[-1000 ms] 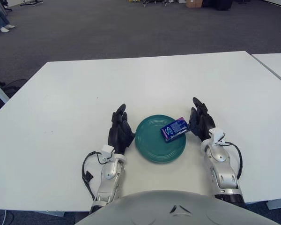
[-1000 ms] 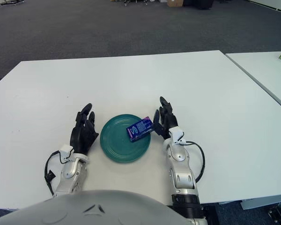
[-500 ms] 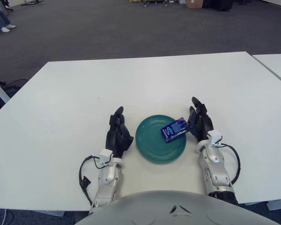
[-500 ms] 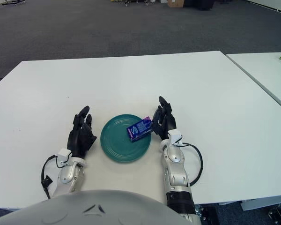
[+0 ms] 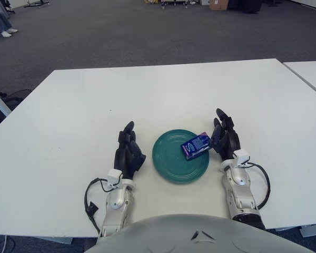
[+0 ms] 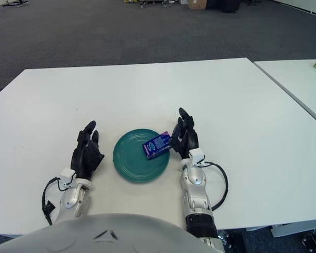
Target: Put the gum into the plate.
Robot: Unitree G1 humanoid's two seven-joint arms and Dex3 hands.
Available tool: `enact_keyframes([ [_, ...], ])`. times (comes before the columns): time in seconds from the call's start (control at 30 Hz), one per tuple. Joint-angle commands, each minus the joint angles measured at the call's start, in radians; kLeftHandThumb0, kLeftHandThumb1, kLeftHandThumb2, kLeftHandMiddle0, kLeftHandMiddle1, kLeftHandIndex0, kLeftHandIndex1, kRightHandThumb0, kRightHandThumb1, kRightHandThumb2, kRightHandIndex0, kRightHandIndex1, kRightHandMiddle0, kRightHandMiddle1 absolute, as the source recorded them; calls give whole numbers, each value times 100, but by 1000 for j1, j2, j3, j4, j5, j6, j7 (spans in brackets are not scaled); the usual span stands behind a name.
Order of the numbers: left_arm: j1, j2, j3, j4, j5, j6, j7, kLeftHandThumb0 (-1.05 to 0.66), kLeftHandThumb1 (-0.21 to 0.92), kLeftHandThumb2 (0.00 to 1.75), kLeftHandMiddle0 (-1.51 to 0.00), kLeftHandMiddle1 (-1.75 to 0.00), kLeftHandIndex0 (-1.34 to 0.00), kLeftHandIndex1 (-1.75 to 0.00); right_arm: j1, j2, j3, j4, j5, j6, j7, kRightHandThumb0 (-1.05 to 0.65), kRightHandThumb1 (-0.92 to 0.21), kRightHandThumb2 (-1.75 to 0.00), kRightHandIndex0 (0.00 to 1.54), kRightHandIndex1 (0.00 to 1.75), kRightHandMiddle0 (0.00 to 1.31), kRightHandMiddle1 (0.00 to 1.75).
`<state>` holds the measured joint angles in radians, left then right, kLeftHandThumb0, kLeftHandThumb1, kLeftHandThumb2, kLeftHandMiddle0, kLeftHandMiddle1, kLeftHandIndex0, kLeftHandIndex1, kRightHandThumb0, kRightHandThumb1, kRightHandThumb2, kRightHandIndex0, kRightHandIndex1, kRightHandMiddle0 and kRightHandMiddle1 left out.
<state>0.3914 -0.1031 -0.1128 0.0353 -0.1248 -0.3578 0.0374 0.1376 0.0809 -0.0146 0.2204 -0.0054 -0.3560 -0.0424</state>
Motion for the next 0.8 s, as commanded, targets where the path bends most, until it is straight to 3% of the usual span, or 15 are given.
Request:
enact_keyframes([
  [0.0,25,9,28,24,-34,42,-26,-87,92,106,-22,-2,0,-51,26,4,0,85,-8,17,-9,-76,-92,-100,19,1,0,44],
  [0.57,33,-25,67,52,-10,-29,-38,-86,92,106,-20,0,0,-52,19,-7,-15,206,-3,-12,-7,-74,-92,-100,18,0,0,41],
  [0.77,23,-40,64,71,20,-51,-20,-87,92,106,-19,0,0,-53,69,-25,-1,132,-11,23,10,-74,-92,-100,17,0,0,38],
])
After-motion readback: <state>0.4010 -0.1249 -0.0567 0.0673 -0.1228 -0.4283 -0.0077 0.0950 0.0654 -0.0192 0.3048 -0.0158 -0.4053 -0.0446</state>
